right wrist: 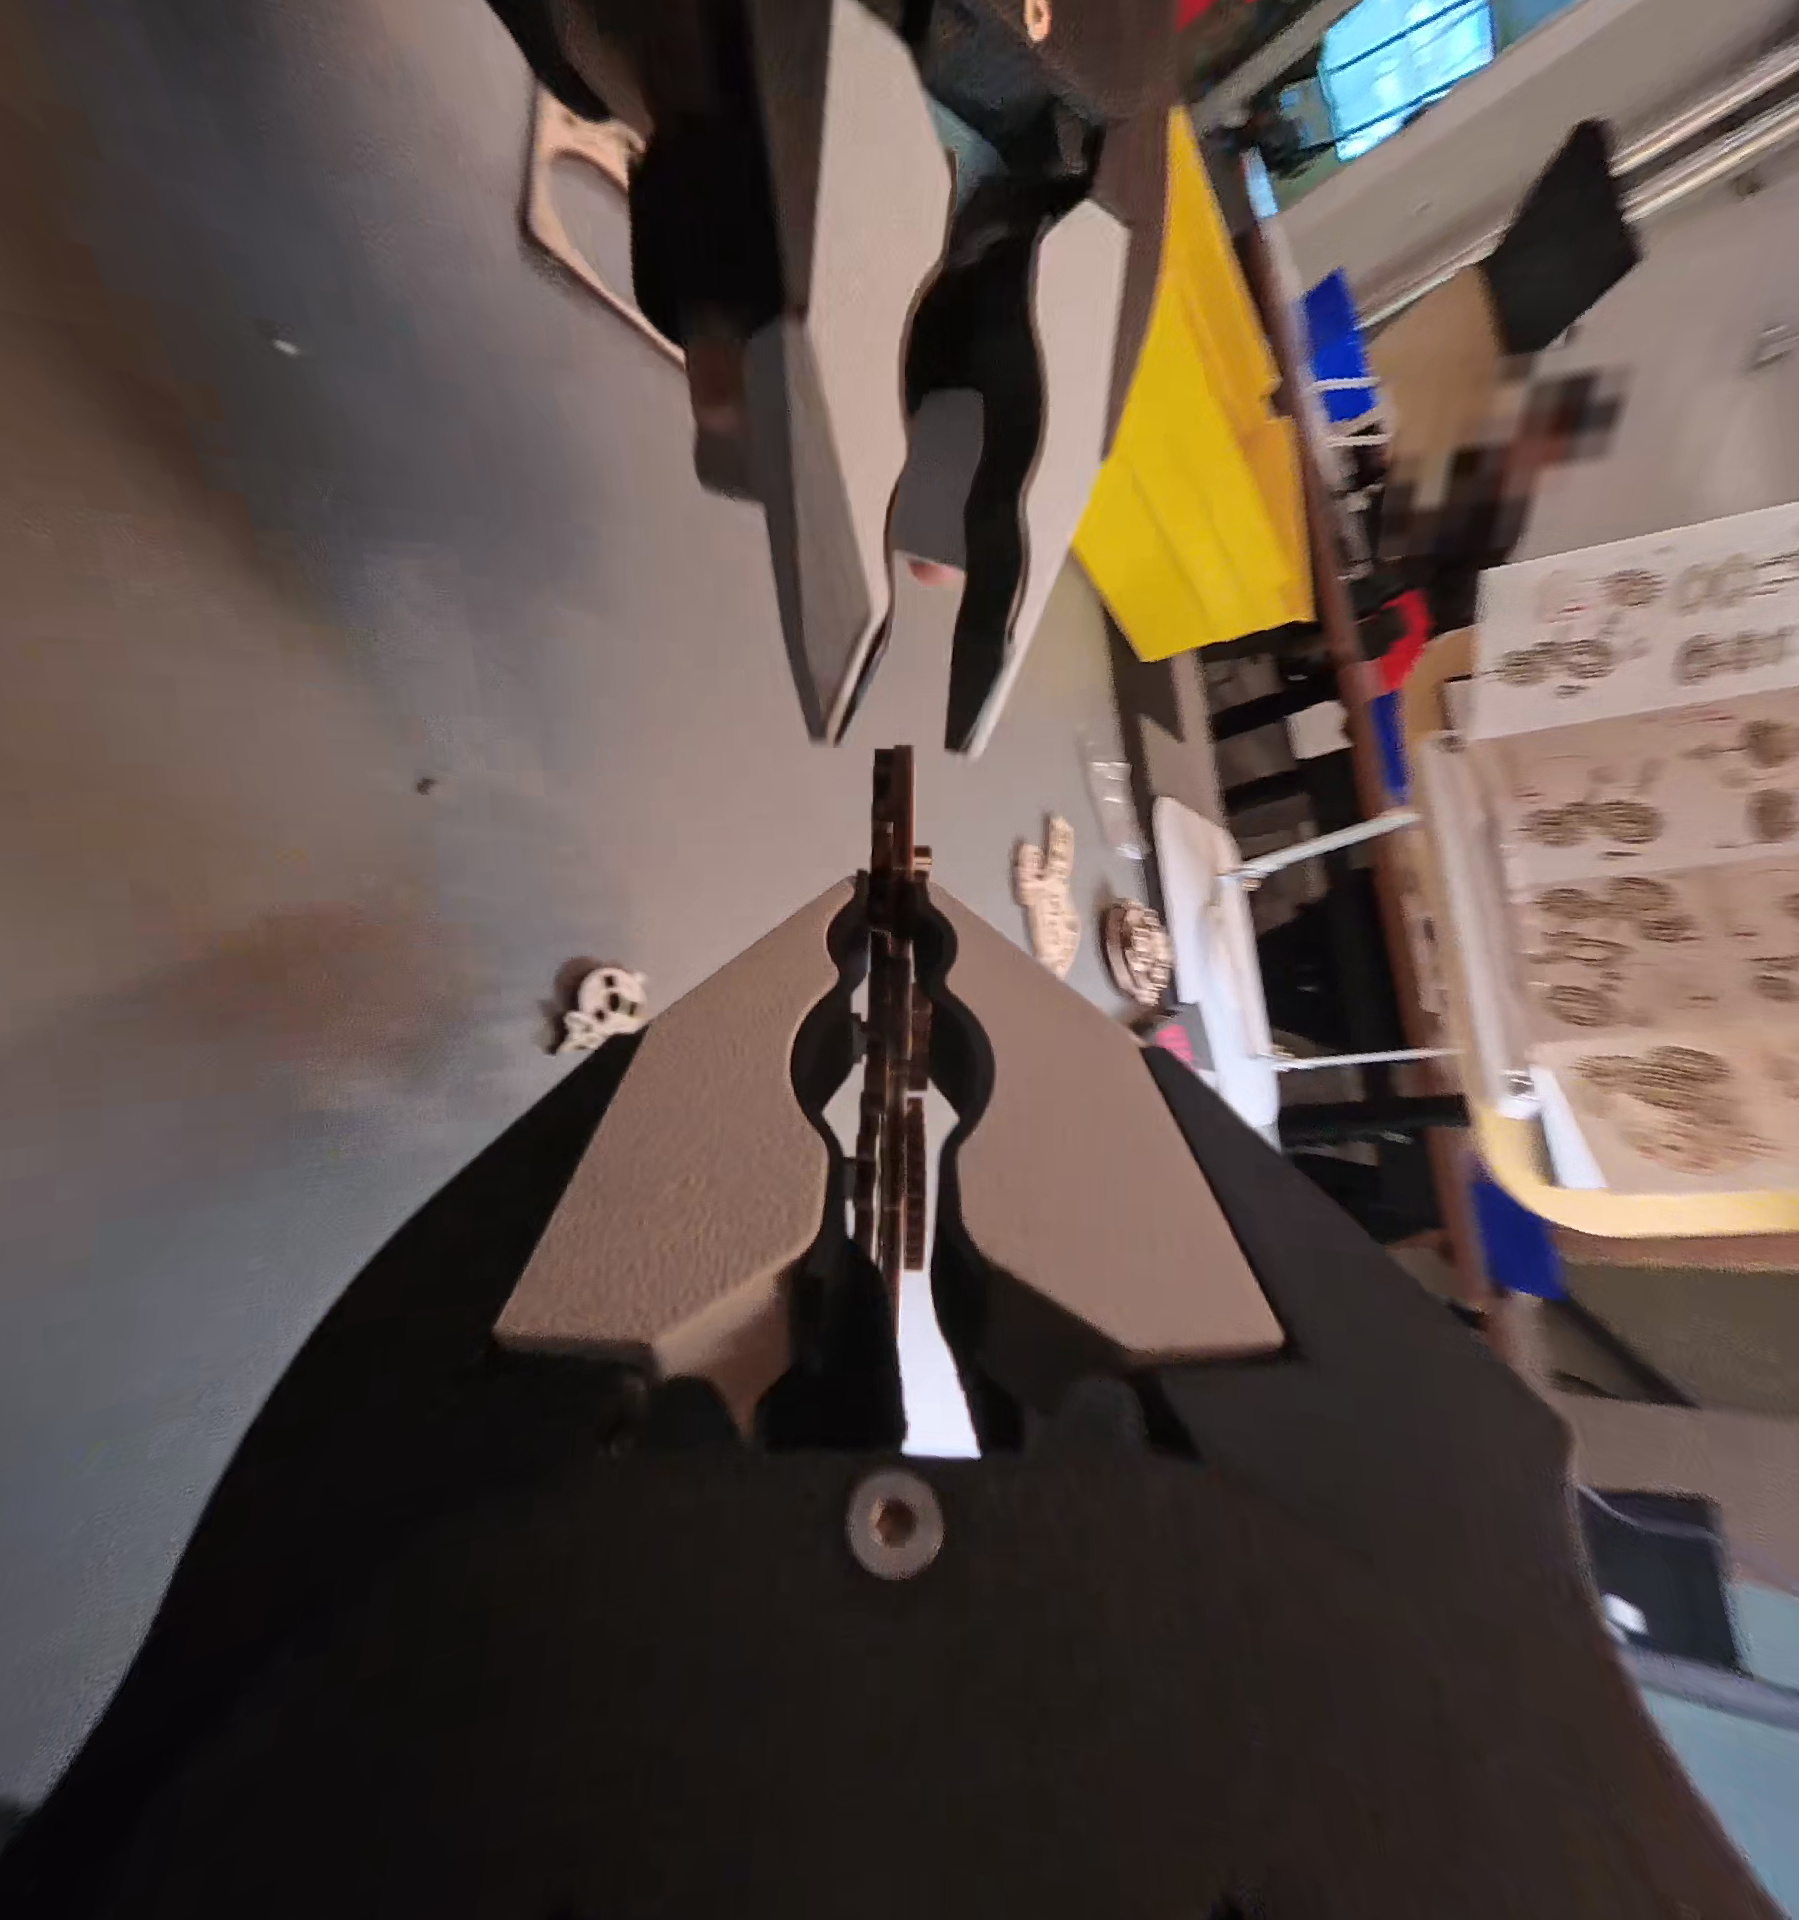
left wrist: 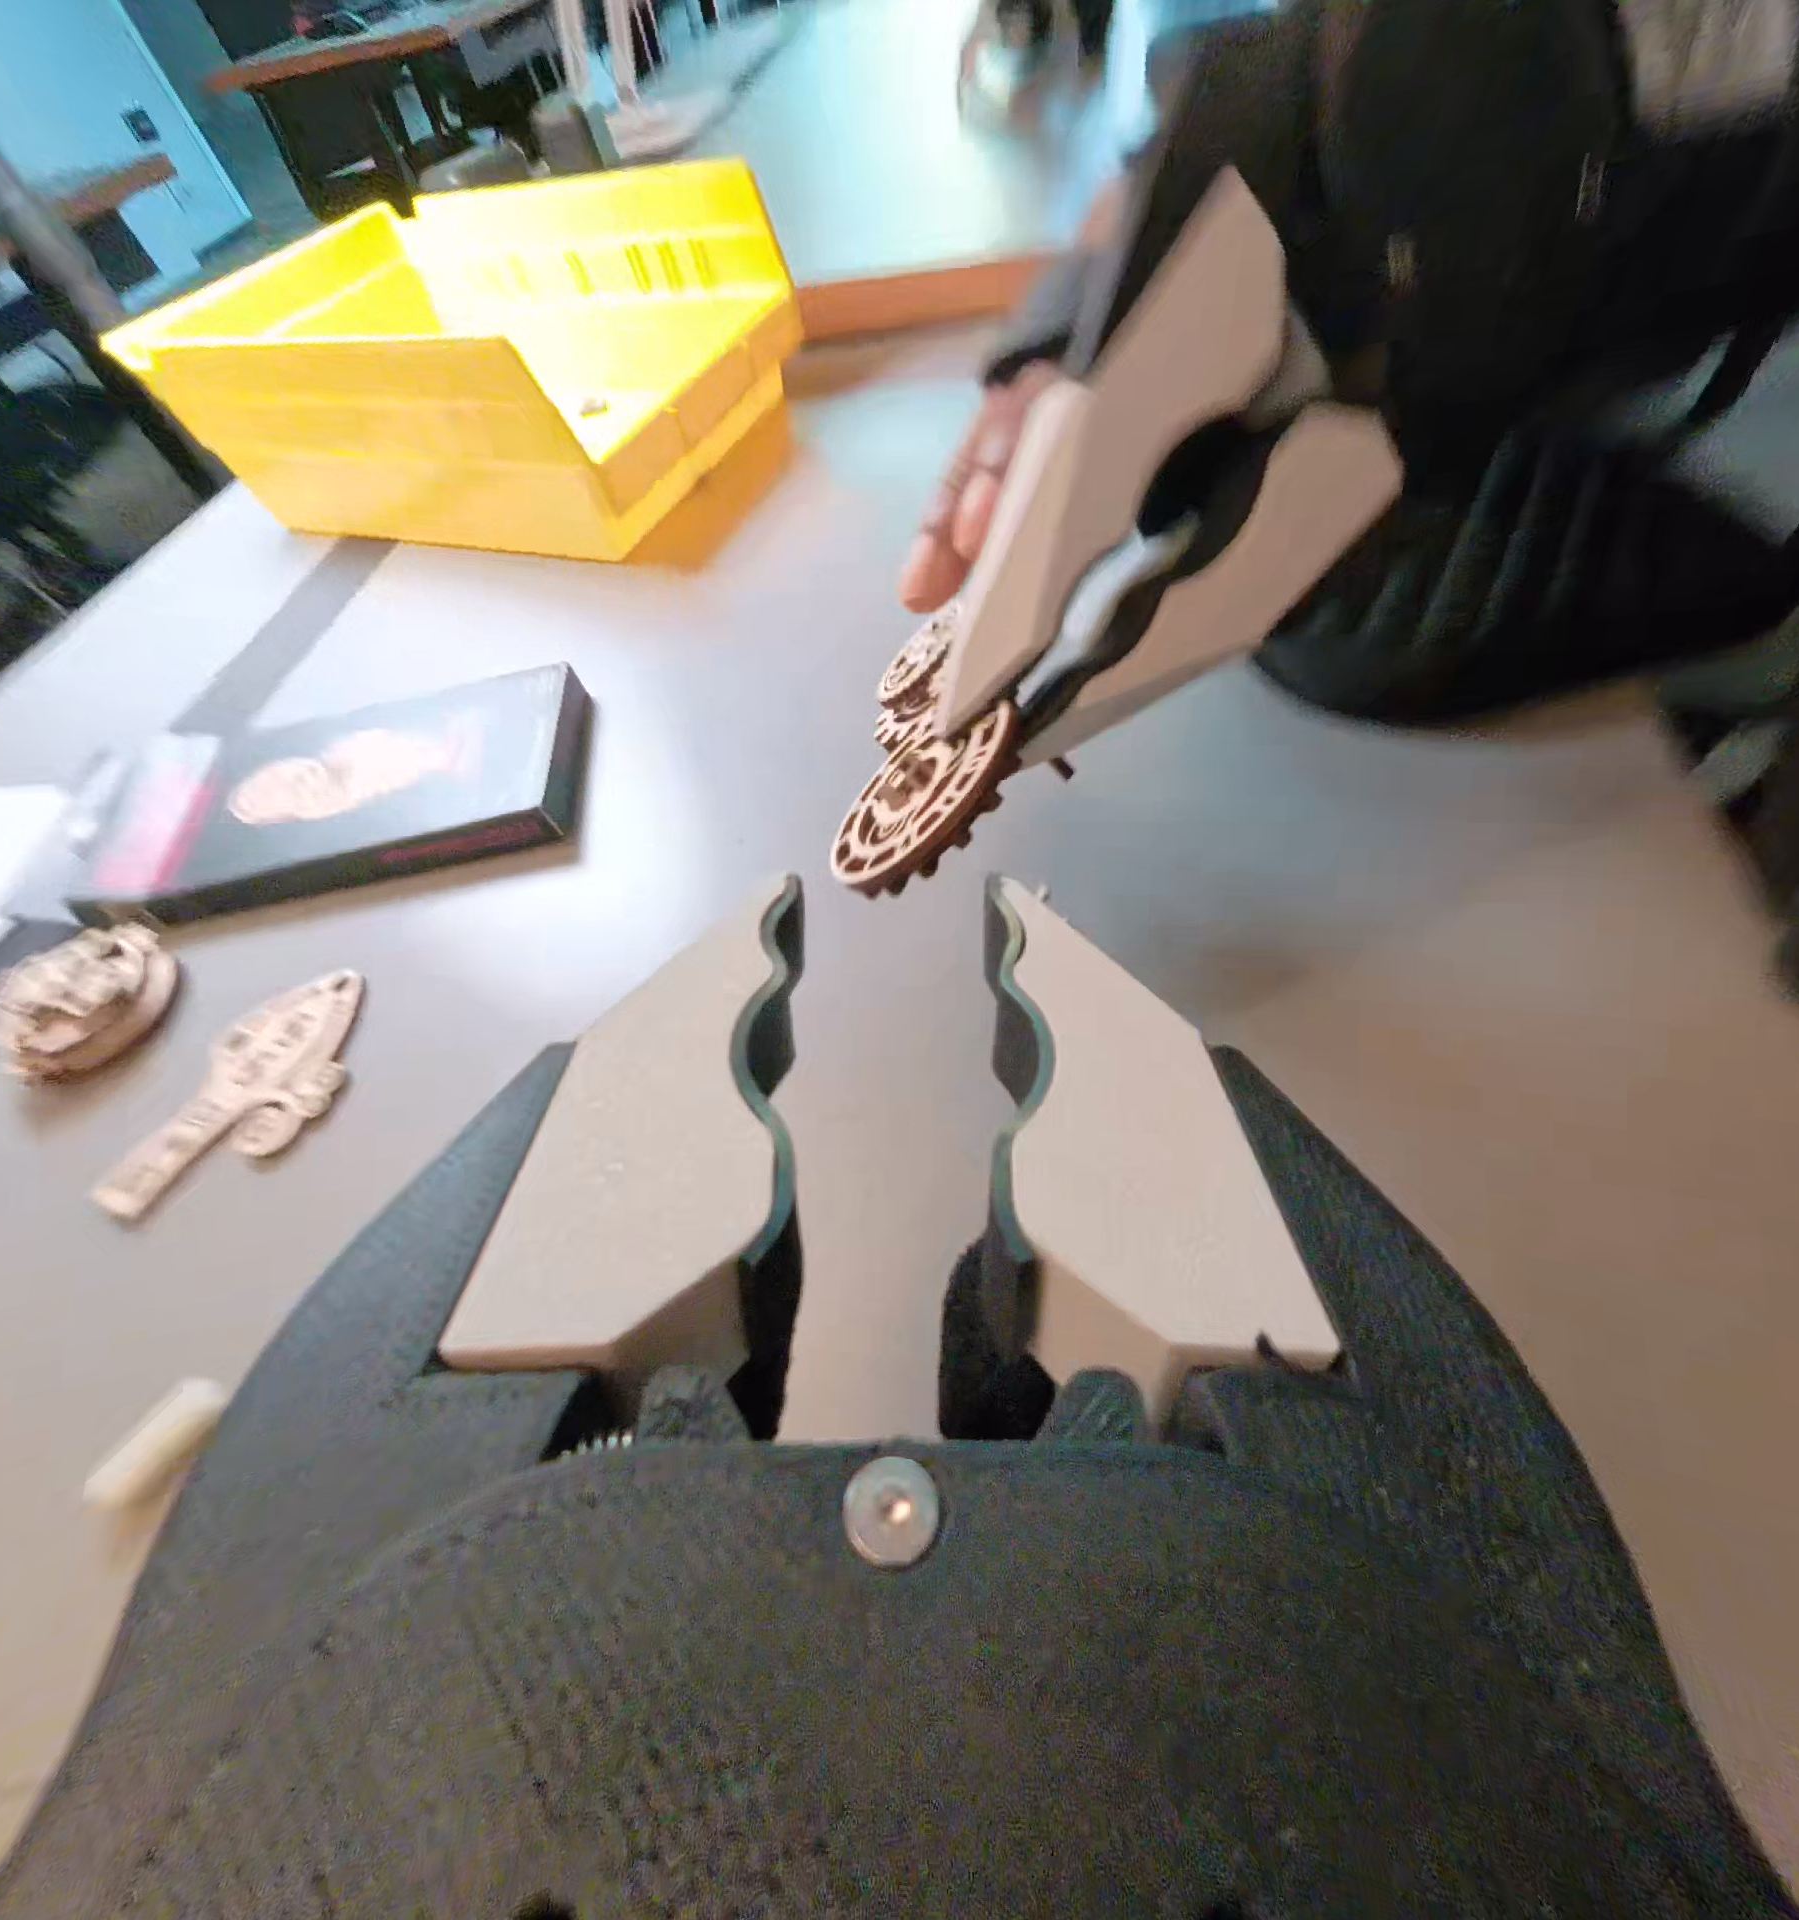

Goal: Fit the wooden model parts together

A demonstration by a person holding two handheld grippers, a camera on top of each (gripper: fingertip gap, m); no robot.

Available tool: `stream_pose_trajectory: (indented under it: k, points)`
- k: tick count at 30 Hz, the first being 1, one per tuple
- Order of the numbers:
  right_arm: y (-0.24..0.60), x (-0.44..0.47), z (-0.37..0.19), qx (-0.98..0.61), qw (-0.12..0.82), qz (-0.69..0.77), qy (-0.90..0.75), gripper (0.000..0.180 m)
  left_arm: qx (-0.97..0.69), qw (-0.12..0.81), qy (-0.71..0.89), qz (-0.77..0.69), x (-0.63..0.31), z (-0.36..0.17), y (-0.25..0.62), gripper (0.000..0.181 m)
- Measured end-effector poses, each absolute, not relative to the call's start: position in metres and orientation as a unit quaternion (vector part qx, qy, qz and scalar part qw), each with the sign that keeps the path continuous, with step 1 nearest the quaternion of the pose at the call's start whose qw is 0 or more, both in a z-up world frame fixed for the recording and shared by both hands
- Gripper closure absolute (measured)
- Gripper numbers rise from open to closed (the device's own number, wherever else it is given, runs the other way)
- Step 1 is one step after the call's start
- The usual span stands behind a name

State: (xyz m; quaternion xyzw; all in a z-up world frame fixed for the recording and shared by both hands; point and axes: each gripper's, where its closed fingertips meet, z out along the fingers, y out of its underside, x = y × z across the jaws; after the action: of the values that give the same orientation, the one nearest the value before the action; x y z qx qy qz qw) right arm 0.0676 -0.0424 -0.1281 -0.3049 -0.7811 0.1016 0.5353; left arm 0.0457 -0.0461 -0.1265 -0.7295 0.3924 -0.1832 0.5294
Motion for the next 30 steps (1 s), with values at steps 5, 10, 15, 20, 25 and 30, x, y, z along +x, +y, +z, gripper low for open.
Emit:
stream_pose_trajectory:
  k: [5, 10, 15, 20, 25, 30]
  points:
    - [-0.033, 0.073, -0.102, -0.229, 0.644, 0.001, -0.73, 0.175, -0.697, 0.43, 0.097, -0.565, 0.032, -0.099, -0.042, 0.141]
    - [-0.038, 0.067, -0.111, -0.168, 0.659, -0.054, -0.731, 0.175, -0.594, 0.318, -0.046, -0.737, 0.047, -0.103, -0.044, 0.151]
    - [-0.048, 0.064, -0.12, -0.145, 0.652, -0.06, -0.742, 0.175, -0.616, 0.304, -0.052, -0.725, 0.058, -0.116, -0.045, 0.169]
    - [-0.054, 0.063, -0.12, -0.198, 0.637, -0.012, -0.745, 0.167, -0.627, 0.334, -0.064, -0.701, 0.041, -0.116, -0.04, 0.176]
    - [-0.05, 0.087, -0.115, -0.408, 0.522, 0.149, -0.734, 0.17, -0.636, 0.378, -0.104, -0.665, -0.005, -0.12, -0.034, 0.176]
    - [-0.053, 0.097, -0.191, -0.591, 0.27, 0.235, -0.723, 0.156, -0.661, 0.363, -0.103, -0.648, -0.003, -0.134, -0.032, 0.176]
